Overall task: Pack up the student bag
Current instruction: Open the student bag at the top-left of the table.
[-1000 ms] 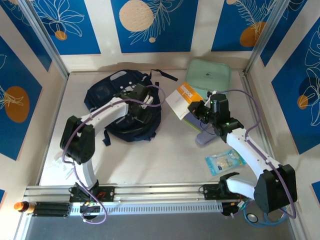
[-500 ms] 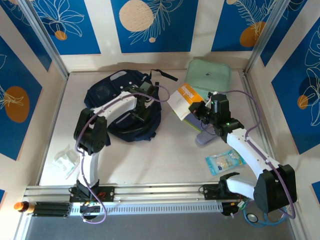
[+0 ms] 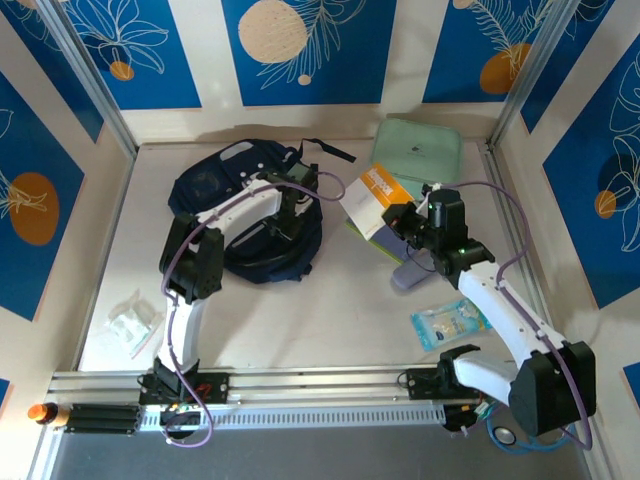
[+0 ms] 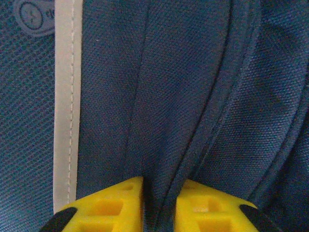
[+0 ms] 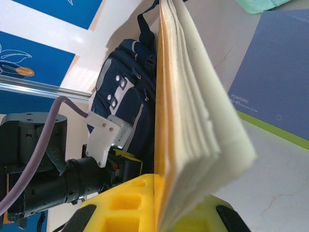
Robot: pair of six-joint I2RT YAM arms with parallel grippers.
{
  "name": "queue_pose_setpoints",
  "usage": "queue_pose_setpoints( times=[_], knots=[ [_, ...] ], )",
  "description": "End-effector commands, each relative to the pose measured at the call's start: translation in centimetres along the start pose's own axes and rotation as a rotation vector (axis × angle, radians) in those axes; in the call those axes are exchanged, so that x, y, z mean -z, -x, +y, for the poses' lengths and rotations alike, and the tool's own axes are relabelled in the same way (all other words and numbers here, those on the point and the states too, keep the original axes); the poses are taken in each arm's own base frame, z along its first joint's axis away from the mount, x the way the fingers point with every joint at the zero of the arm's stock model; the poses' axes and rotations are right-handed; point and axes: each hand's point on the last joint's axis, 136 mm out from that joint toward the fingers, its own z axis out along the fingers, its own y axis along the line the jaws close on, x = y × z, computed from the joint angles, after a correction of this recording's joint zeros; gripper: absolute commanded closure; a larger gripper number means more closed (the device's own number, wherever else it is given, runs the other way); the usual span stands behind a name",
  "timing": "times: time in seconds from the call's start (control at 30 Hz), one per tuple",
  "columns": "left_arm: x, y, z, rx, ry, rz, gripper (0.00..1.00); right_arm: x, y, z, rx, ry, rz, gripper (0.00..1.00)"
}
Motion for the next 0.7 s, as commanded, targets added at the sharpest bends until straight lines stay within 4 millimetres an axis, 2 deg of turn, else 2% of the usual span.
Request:
queue_pose_setpoints(
  times=[0.0, 0.17, 0.43, 0.57, 0.67],
  knots=[
    [2.5, 1.2, 1.3, 0.011, 0.033, -0.075, 0.89, 0.4, -0.2, -0.3, 0.017, -0.003, -0.005, 1.0],
    [5.9, 2.5, 2.9, 0.045, 0.086, -0.209, 1.0, 0.2, -0.3, -0.5, 0.034, -0.009, 0.006, 1.0],
    [12.8, 3.3, 4.3, 0.129, 0.084, -0.469, 1.0, 0.3, -1.6, -1.1, 0.045, -0.009, 0.045, 1.0],
    [15.6, 4.0, 3.9, 0.121, 0.032, -0.618, 1.0, 0.2, -2.5, -0.7, 0.087, 0.002, 0.073, 1.0],
    [17.3, 4.9, 3.2, 0.102, -0.021, -0.689, 1.0, -0.4, -4.2, 0.7, 0.1, 0.079, 0.149, 1.0]
  ],
)
